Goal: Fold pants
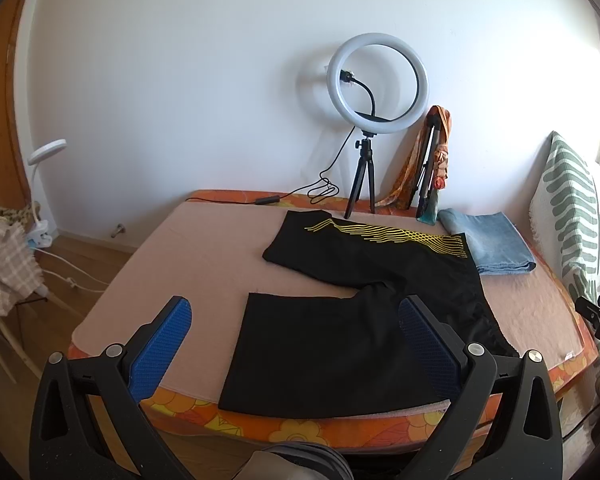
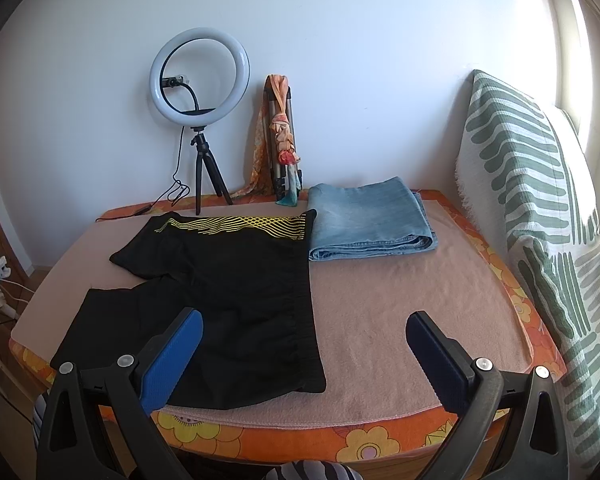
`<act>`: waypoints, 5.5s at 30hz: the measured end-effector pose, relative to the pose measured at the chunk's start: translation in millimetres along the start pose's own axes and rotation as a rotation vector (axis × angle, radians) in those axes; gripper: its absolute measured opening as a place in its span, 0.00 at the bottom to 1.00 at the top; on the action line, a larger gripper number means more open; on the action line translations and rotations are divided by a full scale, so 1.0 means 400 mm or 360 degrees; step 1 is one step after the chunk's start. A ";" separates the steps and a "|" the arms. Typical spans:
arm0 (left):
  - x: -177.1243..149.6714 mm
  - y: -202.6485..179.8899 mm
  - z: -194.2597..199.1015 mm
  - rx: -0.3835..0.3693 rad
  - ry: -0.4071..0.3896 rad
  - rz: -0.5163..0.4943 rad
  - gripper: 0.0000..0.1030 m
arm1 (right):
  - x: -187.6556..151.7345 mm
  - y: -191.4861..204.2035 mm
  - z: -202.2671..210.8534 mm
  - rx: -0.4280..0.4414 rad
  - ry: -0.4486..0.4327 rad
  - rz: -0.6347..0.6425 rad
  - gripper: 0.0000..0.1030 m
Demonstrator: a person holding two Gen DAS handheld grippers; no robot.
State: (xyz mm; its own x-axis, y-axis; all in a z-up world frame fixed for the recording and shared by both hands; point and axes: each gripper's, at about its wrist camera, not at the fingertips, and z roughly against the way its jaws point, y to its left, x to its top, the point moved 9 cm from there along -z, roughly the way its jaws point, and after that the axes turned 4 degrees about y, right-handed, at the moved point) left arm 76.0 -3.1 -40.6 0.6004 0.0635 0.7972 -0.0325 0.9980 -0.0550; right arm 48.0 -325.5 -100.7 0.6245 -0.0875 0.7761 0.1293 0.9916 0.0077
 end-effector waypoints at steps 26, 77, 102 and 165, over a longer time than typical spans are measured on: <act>-0.006 0.003 -0.015 -0.0011 0.0024 0.0000 1.00 | -0.007 0.005 -0.006 0.0008 0.0016 0.0014 1.00; 0.216 0.139 -0.616 -0.0245 0.0368 -0.0056 0.97 | 0.357 0.082 -0.460 0.0261 0.0100 0.0464 1.00; 0.289 0.060 -1.187 -0.0406 0.0693 -0.0025 0.69 | 0.339 0.205 -1.084 0.0492 0.0667 0.0798 0.76; 0.048 0.118 -0.495 -0.0560 0.0240 -0.0175 0.02 | 0.093 0.263 -0.417 0.0659 0.0559 0.1058 0.02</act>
State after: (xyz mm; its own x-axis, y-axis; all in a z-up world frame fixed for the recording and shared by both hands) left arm 244.2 44.0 -146.8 0.6965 -0.0712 0.7140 0.2983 0.9338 -0.1978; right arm 213.3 -240.4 -176.1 0.6820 0.5674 0.4614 -0.5970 0.7964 -0.0968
